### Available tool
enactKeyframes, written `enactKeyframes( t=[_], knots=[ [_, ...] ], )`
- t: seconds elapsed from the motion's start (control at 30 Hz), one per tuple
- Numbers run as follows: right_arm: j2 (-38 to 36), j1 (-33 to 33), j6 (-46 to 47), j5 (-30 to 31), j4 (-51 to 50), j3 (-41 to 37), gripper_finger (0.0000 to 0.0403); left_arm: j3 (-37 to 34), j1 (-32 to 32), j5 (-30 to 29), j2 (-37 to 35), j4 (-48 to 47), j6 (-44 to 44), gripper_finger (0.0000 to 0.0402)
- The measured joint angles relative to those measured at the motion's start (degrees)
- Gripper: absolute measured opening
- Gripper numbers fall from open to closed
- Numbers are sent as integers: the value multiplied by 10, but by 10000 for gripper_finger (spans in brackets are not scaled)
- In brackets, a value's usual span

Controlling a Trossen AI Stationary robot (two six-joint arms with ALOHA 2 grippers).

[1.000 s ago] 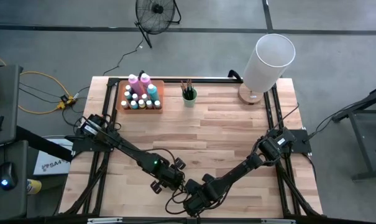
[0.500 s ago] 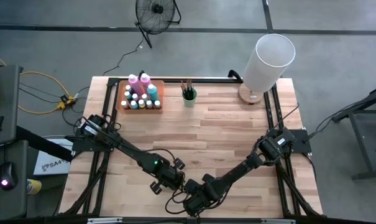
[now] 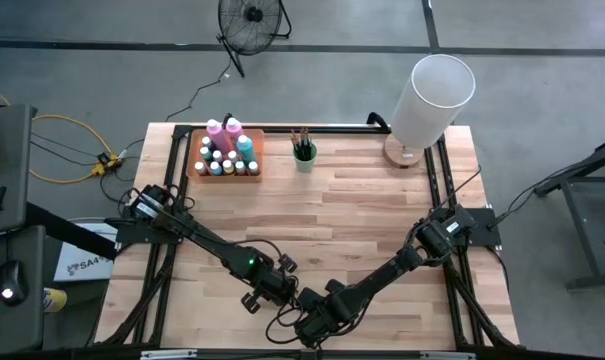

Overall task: Pick & Place Paint Supplies
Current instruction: Put the black paint brush into the green cup

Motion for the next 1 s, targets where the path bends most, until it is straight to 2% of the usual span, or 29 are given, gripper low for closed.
enactKeyframes(
  t=[0.1,0.4,0.5,0.73,0.87,1.0],
  knots=[
    [0,0,0,0,0,0,3,0,0,2,3,0,-9,9],
    [-1,1,0,11,6,0,4,0,0,6,6,0,-18,3],
    [-10,2,-1,12,9,-1,18,0,0,6,6,-1,-18,3],
    [-52,7,5,50,-4,-4,108,0,0,9,6,-4,-13,1],
    [-79,8,18,36,-13,-2,169,0,0,9,6,-5,-14,0],
    [-112,11,49,25,-46,-3,206,0,0,9,5,-6,-25,0]
  ],
)
